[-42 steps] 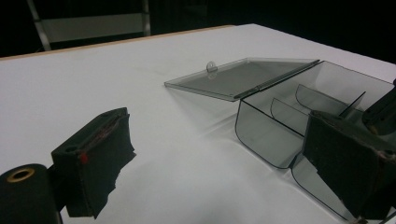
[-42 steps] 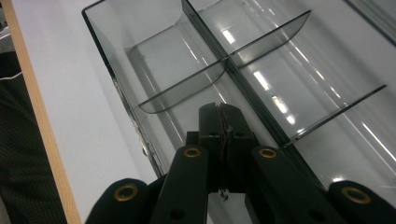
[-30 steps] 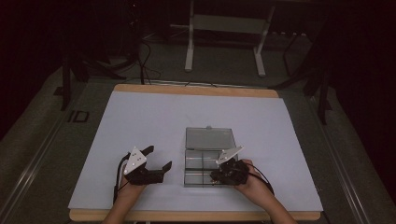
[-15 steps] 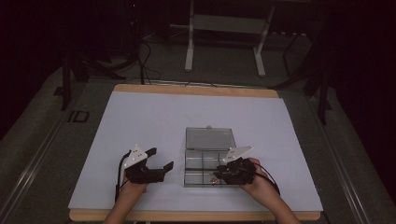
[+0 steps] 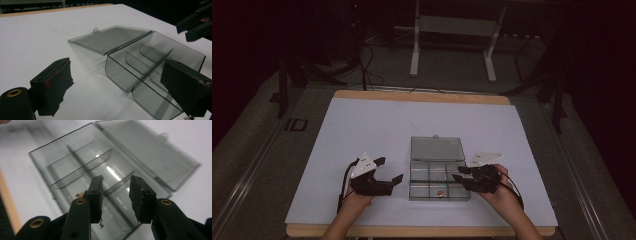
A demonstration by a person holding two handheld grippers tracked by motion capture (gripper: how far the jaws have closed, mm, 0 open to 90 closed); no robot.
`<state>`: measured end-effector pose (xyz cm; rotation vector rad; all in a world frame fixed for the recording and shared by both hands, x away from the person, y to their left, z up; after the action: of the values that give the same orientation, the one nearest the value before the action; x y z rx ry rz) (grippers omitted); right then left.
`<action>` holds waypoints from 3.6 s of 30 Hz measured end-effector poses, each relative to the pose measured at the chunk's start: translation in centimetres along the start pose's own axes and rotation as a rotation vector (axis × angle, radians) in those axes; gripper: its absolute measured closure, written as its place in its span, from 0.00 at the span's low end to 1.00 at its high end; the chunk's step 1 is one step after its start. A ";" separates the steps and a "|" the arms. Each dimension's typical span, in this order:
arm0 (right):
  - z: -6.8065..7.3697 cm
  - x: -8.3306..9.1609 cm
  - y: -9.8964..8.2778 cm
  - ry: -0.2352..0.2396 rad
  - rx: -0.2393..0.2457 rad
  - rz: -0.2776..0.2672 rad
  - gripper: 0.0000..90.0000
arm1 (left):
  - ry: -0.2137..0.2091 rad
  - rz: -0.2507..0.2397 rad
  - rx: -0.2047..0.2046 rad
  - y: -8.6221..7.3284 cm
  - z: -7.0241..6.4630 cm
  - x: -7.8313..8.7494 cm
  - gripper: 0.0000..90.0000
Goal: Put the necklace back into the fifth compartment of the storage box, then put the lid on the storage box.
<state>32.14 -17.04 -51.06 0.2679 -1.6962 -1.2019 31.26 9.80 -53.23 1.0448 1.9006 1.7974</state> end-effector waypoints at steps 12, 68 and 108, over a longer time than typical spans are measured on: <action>-2.9 0.9 -0.1 -0.091 -0.068 -0.073 0.59 | -0.031 0.014 -0.004 1.2 -0.3 -1.6 0.12; -10.3 -6.6 -0.3 -0.200 -0.443 -0.006 0.56 | 0.168 0.270 0.266 1.1 4.5 -12.9 0.33; -10.4 -7.0 -0.6 -0.116 -0.716 0.043 0.60 | 0.064 0.296 0.417 0.6 3.8 -13.0 0.52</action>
<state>43.72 -18.82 -55.57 -0.2795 -1.2515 -1.7252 42.84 3.48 -56.42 1.4906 2.3261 1.6260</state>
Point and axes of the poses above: each handheld gripper's, and its own axes: x roughly backward along the jaws, y roughly out of its top, z roughly to its left, the point moved 7 cm from there along -x, roughly forward along the jaws, and after that the axes turned 9 degrees about -z, right-handed, at the moved point
